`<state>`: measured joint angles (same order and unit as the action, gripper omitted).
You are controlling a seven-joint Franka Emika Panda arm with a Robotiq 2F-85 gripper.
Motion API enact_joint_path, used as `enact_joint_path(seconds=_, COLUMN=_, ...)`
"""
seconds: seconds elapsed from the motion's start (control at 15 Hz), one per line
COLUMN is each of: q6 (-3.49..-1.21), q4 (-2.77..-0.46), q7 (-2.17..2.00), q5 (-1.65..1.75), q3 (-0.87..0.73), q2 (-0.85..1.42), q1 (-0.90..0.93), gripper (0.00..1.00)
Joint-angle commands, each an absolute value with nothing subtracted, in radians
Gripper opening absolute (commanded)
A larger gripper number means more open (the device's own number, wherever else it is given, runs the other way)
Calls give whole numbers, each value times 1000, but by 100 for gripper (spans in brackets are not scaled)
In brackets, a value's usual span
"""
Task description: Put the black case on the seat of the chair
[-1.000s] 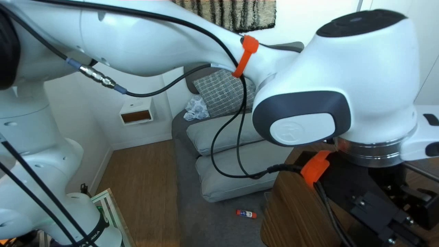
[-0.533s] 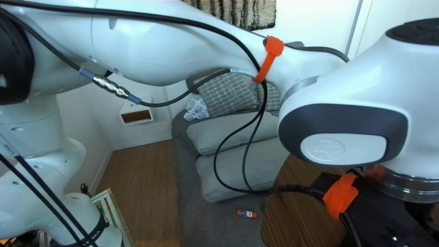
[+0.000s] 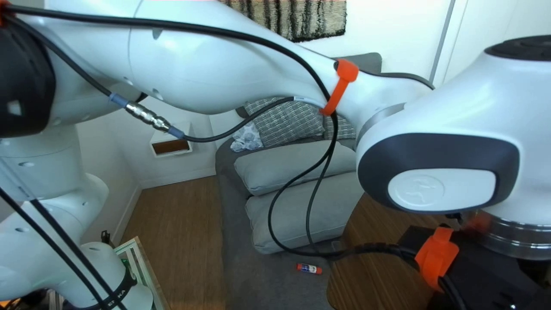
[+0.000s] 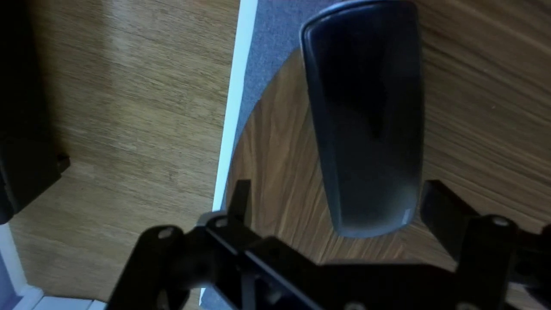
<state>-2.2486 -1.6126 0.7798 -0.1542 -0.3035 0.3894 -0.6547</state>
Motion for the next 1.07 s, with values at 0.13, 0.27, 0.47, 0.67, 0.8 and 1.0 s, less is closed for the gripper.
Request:
enact_joint_path(seconds=0.13, q6=-2227, q4=-1588, q7=838, q5=-103, q3=-275, q2=410, q1=-679, gripper=100)
enact_joint_path(seconds=0.27, q6=-2193, q4=-1585, q7=890, q5=-122, q3=-260, q2=409, q1=-690, gripper=100)
enact_joint_path(seconds=0.47, q6=-2172, q4=-1569, q7=925, q5=-123, q3=-254, q2=426, q1=-697, gripper=100)
enact_joint_path(seconds=0.67, q6=-2180, q4=-1557, q7=983, q5=-142, q3=-237, q2=446, q1=-711, gripper=100)
enact_joint_path(seconds=0.8, q6=-2160, q4=-1545, q7=1000, q5=-161, q3=-224, q2=457, q1=-720, gripper=100)
enact_joint_path(seconds=1.0, q6=-2127, q4=-1524, q7=1004, q5=-182, q3=-210, q2=475, q1=-732, gripper=100)
